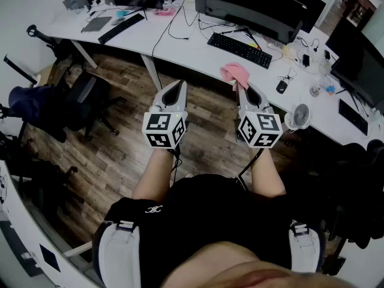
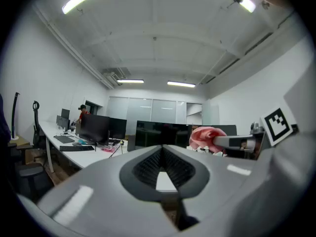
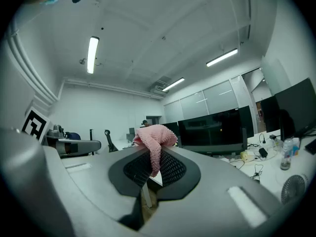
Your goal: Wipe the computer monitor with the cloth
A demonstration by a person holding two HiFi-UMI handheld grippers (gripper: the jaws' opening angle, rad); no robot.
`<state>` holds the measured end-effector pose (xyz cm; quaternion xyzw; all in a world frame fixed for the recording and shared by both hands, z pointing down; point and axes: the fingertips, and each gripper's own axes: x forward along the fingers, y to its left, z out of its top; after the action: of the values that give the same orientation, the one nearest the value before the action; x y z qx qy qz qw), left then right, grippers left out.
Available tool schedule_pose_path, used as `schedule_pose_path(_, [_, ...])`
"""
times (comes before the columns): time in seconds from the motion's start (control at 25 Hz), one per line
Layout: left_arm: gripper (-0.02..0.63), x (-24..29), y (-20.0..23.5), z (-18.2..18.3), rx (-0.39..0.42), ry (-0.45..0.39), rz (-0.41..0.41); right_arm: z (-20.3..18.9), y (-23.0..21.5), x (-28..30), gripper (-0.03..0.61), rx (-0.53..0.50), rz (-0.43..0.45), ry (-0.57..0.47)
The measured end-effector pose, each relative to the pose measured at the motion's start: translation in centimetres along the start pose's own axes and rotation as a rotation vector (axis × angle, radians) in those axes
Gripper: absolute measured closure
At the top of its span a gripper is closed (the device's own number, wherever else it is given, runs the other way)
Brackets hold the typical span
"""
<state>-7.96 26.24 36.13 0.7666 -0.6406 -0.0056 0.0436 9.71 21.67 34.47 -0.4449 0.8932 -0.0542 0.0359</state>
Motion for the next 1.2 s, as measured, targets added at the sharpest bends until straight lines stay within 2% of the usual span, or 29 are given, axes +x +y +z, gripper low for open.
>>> schedule_pose_path(0.32, [0.561,-0.5,0.6,-0.4,0.020,0.013,-0.044,-0.5,1.5,-0.2,0.568,-0.013,-0.028,0.002])
schedule_pose_path(0.72, [0.561,0.0,1.1,-2.1,0.023,0.030,-0.172,-1.5,2.5,-1.8,0.568,-0.028,-0.152,-0.007])
schedule_pose_path(1.2, [0.561,3.1,-0.5,-1.2,0.041,0.021,-0.260,-0.4,0.1,-3.2,0.566,-0.046,-0.252,-0.035])
